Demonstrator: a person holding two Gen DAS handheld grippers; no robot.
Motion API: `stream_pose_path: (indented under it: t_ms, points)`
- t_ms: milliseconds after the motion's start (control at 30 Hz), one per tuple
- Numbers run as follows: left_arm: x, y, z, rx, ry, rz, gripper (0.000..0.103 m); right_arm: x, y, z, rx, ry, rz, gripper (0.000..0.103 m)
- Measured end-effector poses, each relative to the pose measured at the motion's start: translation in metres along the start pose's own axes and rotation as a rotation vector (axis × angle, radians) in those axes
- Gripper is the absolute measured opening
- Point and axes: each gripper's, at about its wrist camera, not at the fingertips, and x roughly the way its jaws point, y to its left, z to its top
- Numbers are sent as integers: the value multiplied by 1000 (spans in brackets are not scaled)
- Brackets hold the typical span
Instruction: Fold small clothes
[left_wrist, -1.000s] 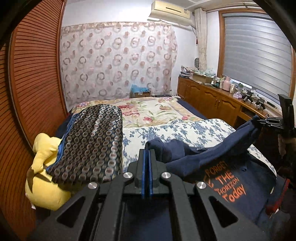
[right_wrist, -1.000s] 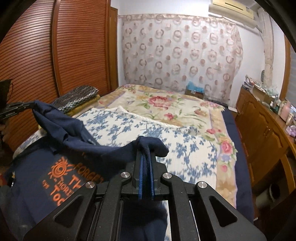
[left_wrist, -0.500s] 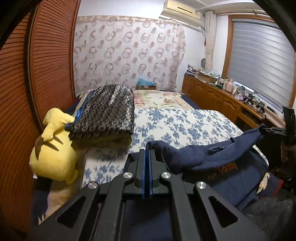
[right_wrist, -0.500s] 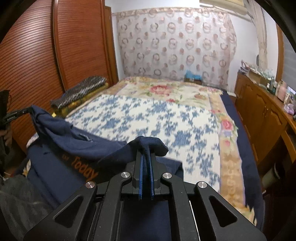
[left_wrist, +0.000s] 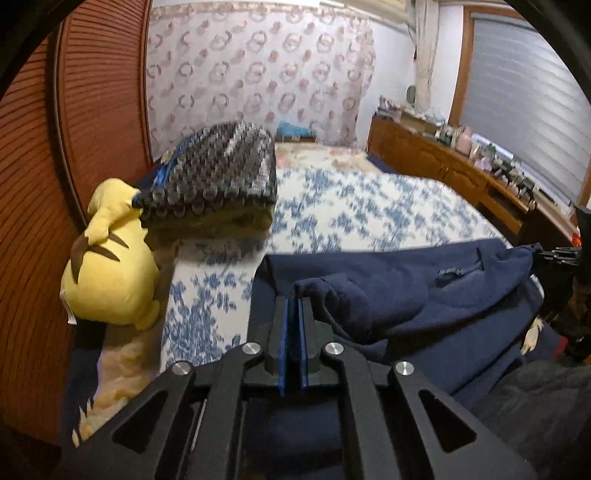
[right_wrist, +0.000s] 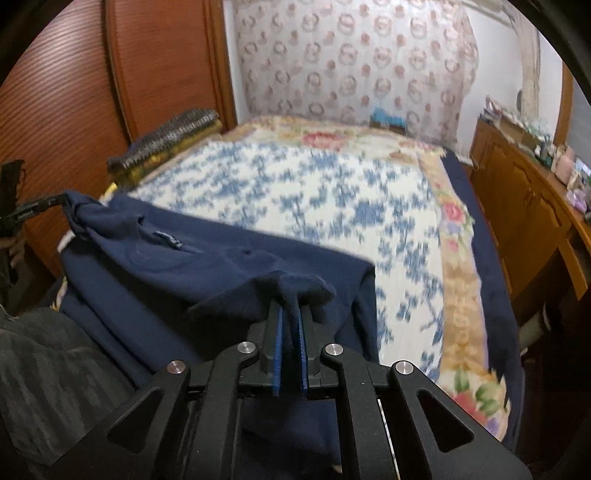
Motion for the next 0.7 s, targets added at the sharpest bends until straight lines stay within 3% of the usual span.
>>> stream_pose_path:
  t_ms: [67, 133, 333, 700]
  points:
    - [3, 1, -3, 10, 8, 5, 11, 5, -4, -4, 15, 12, -12, 9]
    - [4, 3, -1, 19, 10, 15, 31, 4, -8, -2, 20, 7, -30, 14]
    - [7, 13, 12, 31, -10, 37, 46, 1, -21, 9, 29, -62, -70, 43]
    - [25, 21, 61, 71, -48, 53, 50, 54, -40, 39, 28, -36, -94, 46]
